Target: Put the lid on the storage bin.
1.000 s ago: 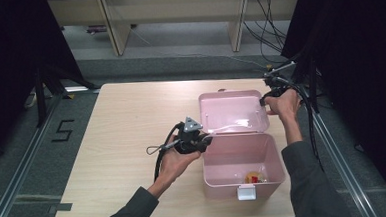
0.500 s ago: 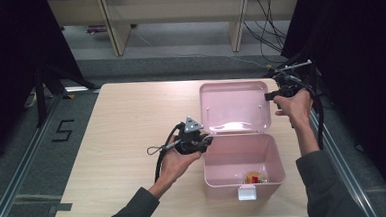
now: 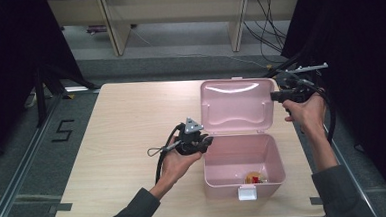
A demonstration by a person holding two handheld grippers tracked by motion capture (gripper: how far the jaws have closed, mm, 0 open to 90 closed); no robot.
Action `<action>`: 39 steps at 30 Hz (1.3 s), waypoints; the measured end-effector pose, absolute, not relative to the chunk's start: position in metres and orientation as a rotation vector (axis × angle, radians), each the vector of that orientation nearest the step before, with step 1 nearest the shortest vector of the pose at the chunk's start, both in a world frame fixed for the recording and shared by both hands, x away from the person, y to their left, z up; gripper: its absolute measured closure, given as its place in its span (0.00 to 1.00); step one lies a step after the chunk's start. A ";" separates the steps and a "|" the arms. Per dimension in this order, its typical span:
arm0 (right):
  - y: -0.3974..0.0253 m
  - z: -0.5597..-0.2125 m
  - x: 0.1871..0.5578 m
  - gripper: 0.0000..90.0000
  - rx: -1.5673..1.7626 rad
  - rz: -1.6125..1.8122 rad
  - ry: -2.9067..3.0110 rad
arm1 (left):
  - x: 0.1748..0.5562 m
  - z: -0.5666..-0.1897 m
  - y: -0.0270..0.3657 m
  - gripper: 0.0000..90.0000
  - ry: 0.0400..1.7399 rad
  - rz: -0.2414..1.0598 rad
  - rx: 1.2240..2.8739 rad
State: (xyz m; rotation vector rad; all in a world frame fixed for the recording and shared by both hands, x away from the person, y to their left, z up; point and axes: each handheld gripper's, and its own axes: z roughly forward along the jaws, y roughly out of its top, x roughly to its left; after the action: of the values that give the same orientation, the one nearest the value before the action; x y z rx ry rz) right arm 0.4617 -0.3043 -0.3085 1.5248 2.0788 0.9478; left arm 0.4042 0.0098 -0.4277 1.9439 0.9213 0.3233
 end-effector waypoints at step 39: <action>-0.319 -0.304 0.379 0.98 1.277 1.084 2.032 | 0.402 -0.432 0.008 0.84 0.945 0.333 1.913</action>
State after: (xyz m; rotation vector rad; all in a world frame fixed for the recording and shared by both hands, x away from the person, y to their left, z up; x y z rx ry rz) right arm 0.3790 -0.3187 -0.3039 1.2771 2.0318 1.0839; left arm 0.4018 0.0083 -0.4316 1.9131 0.9452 0.3325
